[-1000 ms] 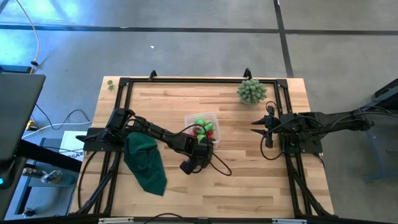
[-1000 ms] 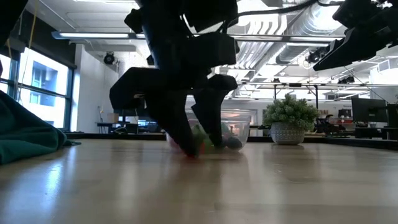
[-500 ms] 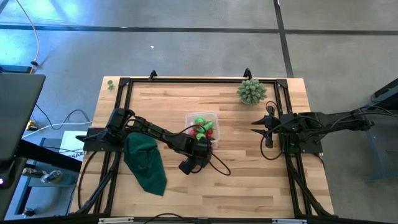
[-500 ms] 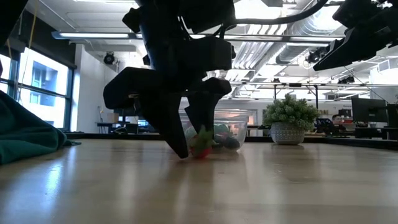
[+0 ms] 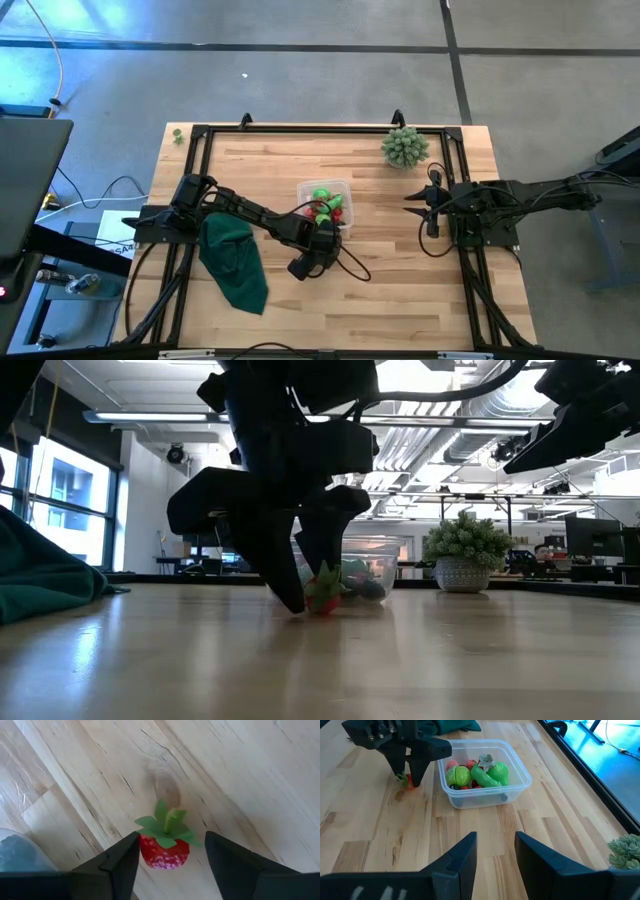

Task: Pick and placing Produce into tupperware
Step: Put the strawberry into the transparent bin

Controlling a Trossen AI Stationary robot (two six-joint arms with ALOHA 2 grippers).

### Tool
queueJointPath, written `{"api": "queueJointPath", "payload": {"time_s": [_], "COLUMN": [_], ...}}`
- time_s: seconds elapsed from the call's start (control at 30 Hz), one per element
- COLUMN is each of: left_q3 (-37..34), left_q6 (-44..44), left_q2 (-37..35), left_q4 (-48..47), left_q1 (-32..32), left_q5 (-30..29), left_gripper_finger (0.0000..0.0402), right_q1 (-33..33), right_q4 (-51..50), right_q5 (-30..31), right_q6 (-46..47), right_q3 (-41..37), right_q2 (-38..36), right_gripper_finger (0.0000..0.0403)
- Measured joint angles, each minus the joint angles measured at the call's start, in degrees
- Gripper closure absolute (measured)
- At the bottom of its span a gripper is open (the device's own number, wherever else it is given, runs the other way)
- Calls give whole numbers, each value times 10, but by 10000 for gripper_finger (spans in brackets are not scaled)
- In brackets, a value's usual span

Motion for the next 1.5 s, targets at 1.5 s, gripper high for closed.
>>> {"api": "queueJointPath", "payload": {"time_s": [1.5], "left_q3": [201], "left_q6": [-3], "left_q2": [-83], "left_q4": [-80], "left_q1": [26], "left_q5": [-131], "left_gripper_finger": [254], "right_q1": [0], "right_q4": [0], "right_q5": [0], "right_q6": [0], "right_q3": [0], "right_q2": [0], "right_gripper_finger": [279]}}
